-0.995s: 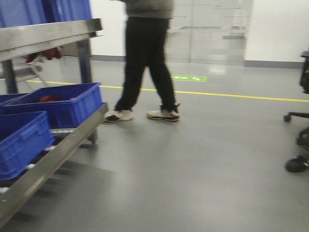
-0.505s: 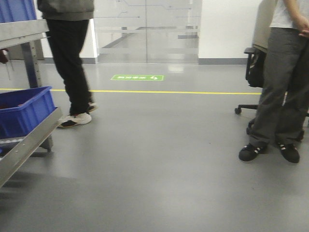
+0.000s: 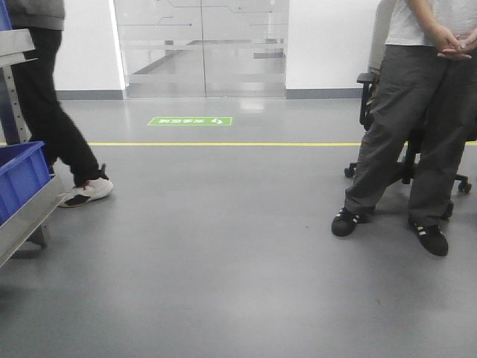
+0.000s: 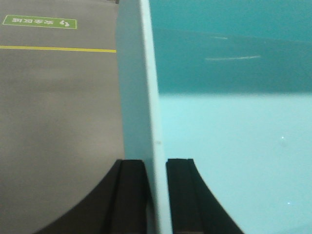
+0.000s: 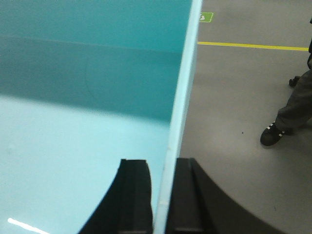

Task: Fetch blue bin and place on conveyor start
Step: 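Carry the teal bin in both grippers while driving toward the red conveyor table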

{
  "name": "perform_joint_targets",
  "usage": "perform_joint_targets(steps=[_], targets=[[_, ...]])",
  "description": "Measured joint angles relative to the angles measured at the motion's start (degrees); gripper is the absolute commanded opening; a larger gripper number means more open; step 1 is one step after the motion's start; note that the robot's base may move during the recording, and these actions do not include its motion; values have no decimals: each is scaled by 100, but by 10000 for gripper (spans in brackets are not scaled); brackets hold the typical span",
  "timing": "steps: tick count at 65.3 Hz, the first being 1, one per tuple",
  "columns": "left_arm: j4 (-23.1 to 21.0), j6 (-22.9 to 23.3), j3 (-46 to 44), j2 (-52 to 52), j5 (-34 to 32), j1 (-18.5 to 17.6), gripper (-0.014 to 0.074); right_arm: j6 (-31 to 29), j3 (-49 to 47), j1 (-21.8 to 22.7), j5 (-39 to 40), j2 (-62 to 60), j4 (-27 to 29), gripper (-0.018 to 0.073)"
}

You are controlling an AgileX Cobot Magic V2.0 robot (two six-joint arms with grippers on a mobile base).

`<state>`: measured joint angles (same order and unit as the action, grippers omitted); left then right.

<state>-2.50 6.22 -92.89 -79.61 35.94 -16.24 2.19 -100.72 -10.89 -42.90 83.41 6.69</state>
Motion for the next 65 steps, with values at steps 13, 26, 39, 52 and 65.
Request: perform_joint_targets(steps=[13,26,39,52,65], targets=[[0,0,0,0,0,0,-111,0,0,0,0,0,0,-152],[0,0,0,0,0,0,-111,-10,0,0,0,0,0,-152],[0,0,0,0,0,0,-111,-10,0,0,23,0,0,-152],[0,0,0,0,-10,0,-111,-10,0,0,33,0,0,-152],[0,0,0,0,-10,0,-111,-10,0,0,44,0,0,-152]])
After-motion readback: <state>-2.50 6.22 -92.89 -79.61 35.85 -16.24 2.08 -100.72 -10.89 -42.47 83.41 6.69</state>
